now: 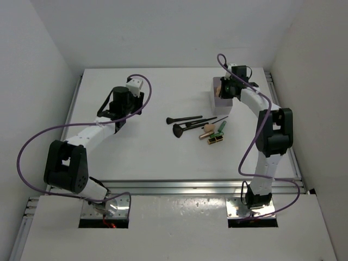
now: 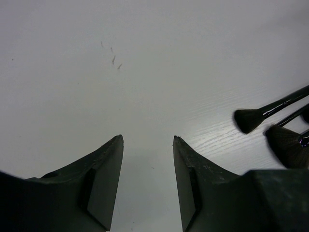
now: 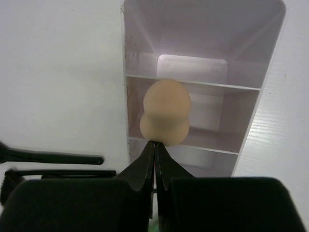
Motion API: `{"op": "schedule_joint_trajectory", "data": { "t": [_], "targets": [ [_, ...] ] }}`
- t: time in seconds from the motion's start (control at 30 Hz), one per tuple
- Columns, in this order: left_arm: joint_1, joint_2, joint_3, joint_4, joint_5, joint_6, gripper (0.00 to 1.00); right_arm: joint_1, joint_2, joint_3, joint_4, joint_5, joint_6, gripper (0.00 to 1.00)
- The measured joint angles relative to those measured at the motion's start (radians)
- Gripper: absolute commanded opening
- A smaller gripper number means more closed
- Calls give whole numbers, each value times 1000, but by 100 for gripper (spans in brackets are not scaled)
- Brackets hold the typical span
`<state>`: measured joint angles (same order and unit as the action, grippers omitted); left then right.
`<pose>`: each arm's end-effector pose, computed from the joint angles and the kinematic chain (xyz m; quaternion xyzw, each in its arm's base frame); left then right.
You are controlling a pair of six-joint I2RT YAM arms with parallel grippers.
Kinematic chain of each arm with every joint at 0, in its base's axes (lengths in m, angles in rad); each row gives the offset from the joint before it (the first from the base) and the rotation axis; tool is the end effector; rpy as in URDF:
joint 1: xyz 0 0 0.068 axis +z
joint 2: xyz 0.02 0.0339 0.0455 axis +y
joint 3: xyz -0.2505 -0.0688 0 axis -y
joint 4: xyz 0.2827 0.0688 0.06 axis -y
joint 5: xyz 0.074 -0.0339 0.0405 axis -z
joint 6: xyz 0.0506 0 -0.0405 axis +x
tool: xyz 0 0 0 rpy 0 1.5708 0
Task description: Organize the makeup
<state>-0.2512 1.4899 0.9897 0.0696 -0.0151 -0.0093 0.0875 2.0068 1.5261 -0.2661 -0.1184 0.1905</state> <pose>0.3778 -0.0962 0.2282 0.0975 0.8362 -0.0638 0.5360 0.4930 0.0492 0.1786 0.0234 0.9147 0.1091 0.3884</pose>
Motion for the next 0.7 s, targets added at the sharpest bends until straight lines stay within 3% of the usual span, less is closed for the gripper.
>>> {"op": "schedule_joint_trajectory", "data": {
  "t": [0.7],
  "targets": [
    [4,0,0,26,3,9,53,0,41,41,-13,28,13,0]
  ]
}}
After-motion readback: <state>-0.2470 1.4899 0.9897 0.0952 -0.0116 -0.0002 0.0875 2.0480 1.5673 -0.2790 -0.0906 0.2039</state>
